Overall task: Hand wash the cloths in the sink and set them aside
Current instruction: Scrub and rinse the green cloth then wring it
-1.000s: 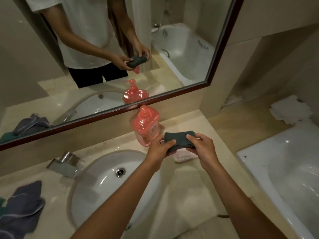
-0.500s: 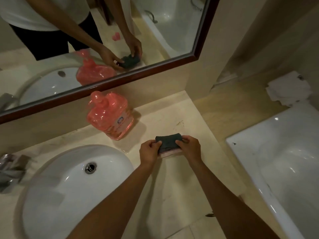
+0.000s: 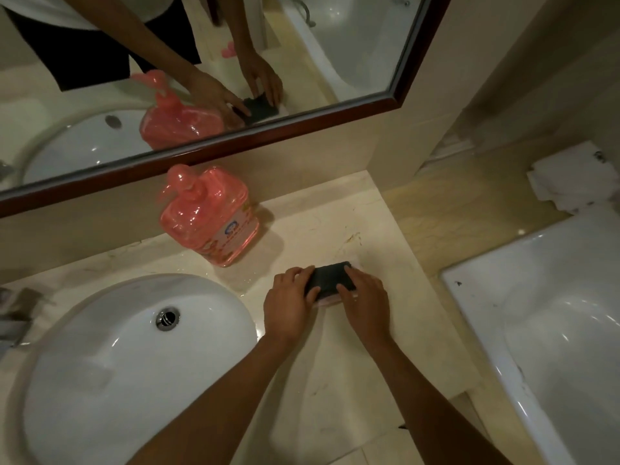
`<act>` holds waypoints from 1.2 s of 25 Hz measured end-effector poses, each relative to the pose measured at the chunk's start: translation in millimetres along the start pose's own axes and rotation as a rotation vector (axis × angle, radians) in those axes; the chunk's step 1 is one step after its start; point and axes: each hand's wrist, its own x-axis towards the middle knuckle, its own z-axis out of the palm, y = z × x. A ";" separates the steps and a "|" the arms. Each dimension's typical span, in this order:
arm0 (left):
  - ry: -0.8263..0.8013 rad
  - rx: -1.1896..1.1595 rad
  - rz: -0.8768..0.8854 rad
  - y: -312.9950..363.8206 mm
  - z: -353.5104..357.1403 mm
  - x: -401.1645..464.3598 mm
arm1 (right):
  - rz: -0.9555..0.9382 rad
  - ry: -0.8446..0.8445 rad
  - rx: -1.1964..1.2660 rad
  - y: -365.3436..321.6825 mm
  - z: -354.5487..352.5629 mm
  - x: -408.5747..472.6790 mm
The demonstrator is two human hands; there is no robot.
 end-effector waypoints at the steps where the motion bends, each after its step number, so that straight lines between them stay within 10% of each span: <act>1: -0.066 0.050 0.021 -2.2 -2.2 1.3 | 0.001 -0.046 -0.019 1.2 -1.3 -0.7; 14: 0.219 0.247 -0.099 -26.3 -201.0 -99.7 | -0.336 0.166 0.031 -170.1 -44.4 -78.9; 30: 0.655 0.120 -0.594 -242.8 -342.6 -340.0 | -0.878 -0.304 0.084 -436.1 92.7 -253.6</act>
